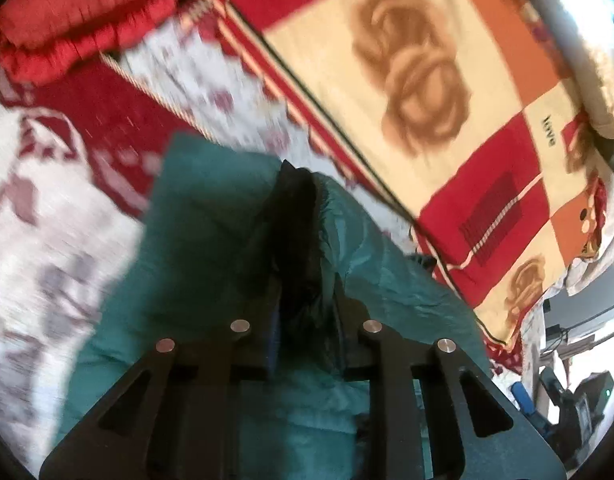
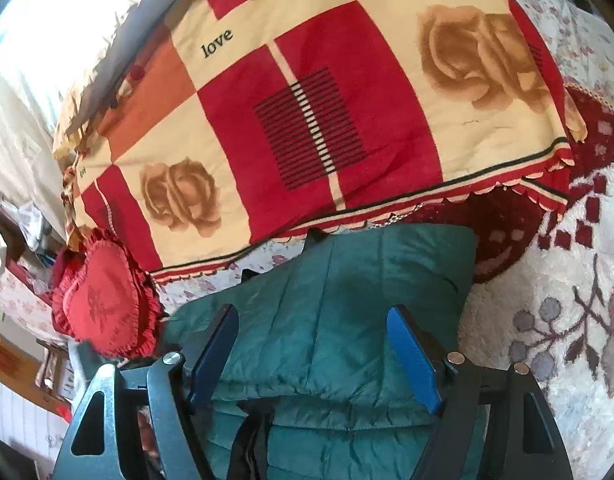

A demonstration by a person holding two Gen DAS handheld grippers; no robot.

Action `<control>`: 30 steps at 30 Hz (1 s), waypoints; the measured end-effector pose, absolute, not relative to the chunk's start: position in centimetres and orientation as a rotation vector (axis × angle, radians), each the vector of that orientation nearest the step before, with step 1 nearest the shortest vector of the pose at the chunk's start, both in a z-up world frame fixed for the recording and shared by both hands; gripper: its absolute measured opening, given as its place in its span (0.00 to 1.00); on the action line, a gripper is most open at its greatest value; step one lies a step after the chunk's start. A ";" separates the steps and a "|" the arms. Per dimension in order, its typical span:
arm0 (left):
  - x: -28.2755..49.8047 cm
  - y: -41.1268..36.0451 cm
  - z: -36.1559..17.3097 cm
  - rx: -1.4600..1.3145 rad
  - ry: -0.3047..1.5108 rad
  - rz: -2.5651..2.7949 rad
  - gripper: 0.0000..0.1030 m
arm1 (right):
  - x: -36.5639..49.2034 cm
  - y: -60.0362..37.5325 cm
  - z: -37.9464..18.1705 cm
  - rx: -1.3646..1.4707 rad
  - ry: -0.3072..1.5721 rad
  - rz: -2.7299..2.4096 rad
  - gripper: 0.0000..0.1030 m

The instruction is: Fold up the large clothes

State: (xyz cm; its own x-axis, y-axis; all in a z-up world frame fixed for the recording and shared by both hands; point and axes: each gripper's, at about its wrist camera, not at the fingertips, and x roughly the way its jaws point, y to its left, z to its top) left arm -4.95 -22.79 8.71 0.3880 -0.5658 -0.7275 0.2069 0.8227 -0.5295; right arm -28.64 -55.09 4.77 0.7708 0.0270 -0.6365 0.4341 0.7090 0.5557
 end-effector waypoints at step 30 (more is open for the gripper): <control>-7.6 -18.8 10.5 -0.196 0.899 -0.417 0.62 | -24.3 -49.8 2.3 0.374 0.834 -0.402 0.69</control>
State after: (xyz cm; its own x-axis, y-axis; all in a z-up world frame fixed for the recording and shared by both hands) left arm -7.55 -18.84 10.47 0.5488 -0.4309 -0.7164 0.2690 0.9024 -0.3367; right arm -24.30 -49.84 2.25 0.6055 -0.1950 -0.7716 0.4822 0.8612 0.1608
